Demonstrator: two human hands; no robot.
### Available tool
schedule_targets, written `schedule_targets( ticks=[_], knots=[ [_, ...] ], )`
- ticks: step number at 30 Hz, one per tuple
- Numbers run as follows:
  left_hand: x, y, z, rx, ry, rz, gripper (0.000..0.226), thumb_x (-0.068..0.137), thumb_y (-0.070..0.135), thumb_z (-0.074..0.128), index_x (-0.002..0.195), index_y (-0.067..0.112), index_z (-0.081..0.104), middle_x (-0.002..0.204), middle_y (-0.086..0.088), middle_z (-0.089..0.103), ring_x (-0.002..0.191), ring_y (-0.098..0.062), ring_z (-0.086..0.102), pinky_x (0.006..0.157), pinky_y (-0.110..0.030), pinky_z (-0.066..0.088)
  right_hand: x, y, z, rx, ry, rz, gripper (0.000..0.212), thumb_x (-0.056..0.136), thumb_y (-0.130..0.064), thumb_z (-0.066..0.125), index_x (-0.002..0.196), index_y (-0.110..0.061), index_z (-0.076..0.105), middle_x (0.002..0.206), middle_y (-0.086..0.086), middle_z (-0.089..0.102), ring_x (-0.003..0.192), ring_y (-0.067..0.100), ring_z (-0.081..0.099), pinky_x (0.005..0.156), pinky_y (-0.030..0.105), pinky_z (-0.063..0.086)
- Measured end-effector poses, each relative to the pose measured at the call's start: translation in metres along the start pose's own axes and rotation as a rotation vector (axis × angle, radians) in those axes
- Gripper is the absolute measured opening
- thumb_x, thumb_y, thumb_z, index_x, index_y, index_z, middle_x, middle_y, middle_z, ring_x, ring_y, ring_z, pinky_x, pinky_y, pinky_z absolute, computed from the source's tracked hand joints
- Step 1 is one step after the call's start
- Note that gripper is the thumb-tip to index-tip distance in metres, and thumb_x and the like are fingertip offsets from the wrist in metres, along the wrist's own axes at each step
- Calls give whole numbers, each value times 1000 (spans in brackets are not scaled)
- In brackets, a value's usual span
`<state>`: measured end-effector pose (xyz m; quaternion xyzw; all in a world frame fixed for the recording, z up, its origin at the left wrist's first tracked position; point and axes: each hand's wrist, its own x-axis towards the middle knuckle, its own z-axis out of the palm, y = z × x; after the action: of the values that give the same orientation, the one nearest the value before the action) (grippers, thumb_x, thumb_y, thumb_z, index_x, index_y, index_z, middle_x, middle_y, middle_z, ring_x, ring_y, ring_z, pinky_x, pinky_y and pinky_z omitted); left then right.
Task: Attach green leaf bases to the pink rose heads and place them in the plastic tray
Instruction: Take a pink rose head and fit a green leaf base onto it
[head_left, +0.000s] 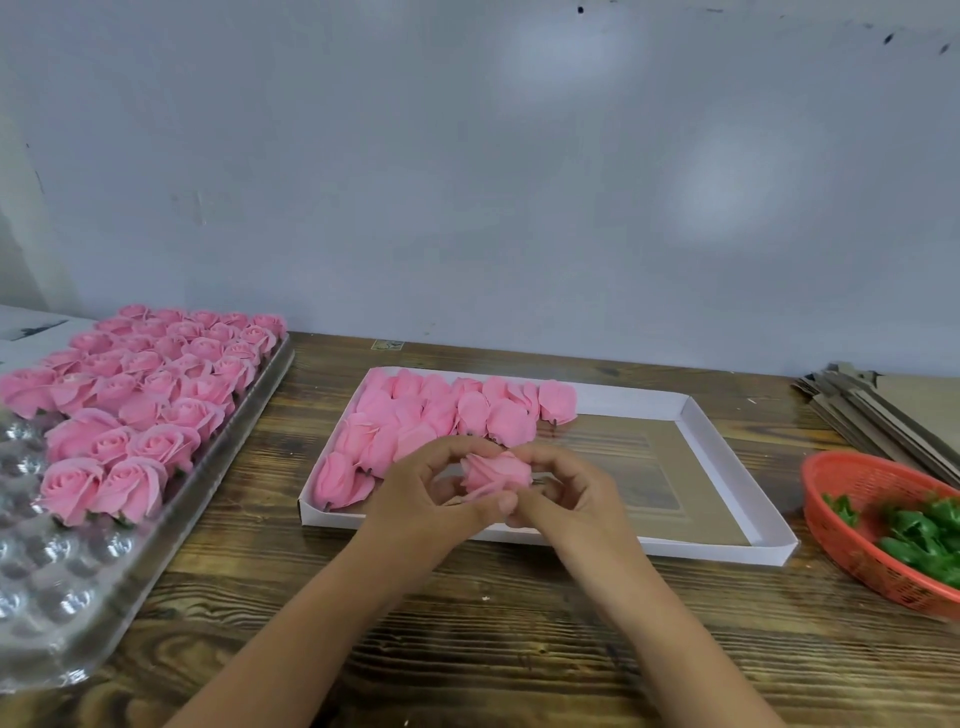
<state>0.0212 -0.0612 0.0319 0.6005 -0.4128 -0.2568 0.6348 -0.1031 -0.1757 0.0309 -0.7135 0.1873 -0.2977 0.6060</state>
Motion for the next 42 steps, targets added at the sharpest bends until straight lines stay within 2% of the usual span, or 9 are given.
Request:
schedule_targets(
  ticks=[5, 10, 18, 21, 24, 28, 30, 34, 42],
  knots=[
    [3, -2, 0, -38, 65, 11, 30, 72, 36, 73, 99, 24, 75, 98, 7, 77, 94, -11, 73, 77, -22, 57, -1, -2, 2, -6, -44, -40, 27, 82, -24, 74, 105, -39, 70, 105, -9, 72, 82, 12, 70, 72, 28, 59],
    [2, -3, 1, 29, 64, 53, 12, 87, 23, 69, 97, 26, 75, 95, 12, 75, 91, -4, 69, 73, -16, 55, -1, -1, 1, 54, -5, -30, 23, 90, -8, 68, 103, -25, 75, 99, -1, 74, 76, 14, 69, 68, 25, 57],
    [1, -7, 0, 70, 32, 99, 38, 93, -1, 63, 86, 33, 77, 102, 10, 74, 90, -11, 70, 70, -22, 56, -1, -3, -1, 40, 4, -17, 30, 92, -7, 64, 95, -34, 78, 86, -8, 75, 61, 9, 63, 64, 22, 55],
    [1, -9, -3, 86, 5, 106, 30, 92, 5, 68, 89, 33, 75, 105, 10, 73, 93, -12, 70, 77, -26, 59, -3, -6, -1, 68, 14, -10, 31, 94, -10, 62, 96, -36, 78, 89, -6, 76, 60, 11, 63, 65, 21, 55],
    [0, -8, -3, 97, -28, 104, 15, 82, 28, 77, 93, 37, 72, 110, 11, 73, 99, -13, 71, 84, -26, 59, -3, -7, -1, 117, 9, 17, 29, 95, -10, 60, 97, -33, 79, 95, 0, 77, 63, 12, 64, 67, 24, 56],
    [3, -11, -4, 109, 16, 80, 23, 84, 16, 79, 91, 37, 73, 108, 10, 74, 101, -17, 72, 92, -43, 59, -4, -9, 1, 129, -27, 19, 33, 91, -4, 65, 97, -32, 79, 88, 0, 76, 68, 10, 66, 65, 21, 55],
    [4, -11, -4, 83, 23, 67, 19, 78, 24, 81, 91, 37, 74, 108, 9, 75, 101, -21, 72, 94, -49, 58, -4, -10, 1, 106, -44, 12, 39, 89, -1, 67, 95, -37, 78, 90, -2, 76, 71, 8, 68, 65, 20, 55],
    [2, -9, -5, 98, -7, 101, 26, 70, 40, 78, 95, 38, 71, 110, 8, 73, 103, -21, 72, 93, -47, 58, -5, -9, 0, 116, -50, 11, 34, 91, -3, 65, 98, -34, 78, 83, 1, 74, 70, 12, 66, 66, 23, 57],
    [3, -10, -4, 101, -15, 120, 29, 71, 37, 78, 99, 40, 71, 108, 8, 73, 100, -19, 72, 86, -43, 61, -2, -5, -1, 157, -64, 58, 21, 94, -15, 64, 103, -29, 78, 89, 2, 74, 77, 13, 68, 71, 26, 57]
  ],
)
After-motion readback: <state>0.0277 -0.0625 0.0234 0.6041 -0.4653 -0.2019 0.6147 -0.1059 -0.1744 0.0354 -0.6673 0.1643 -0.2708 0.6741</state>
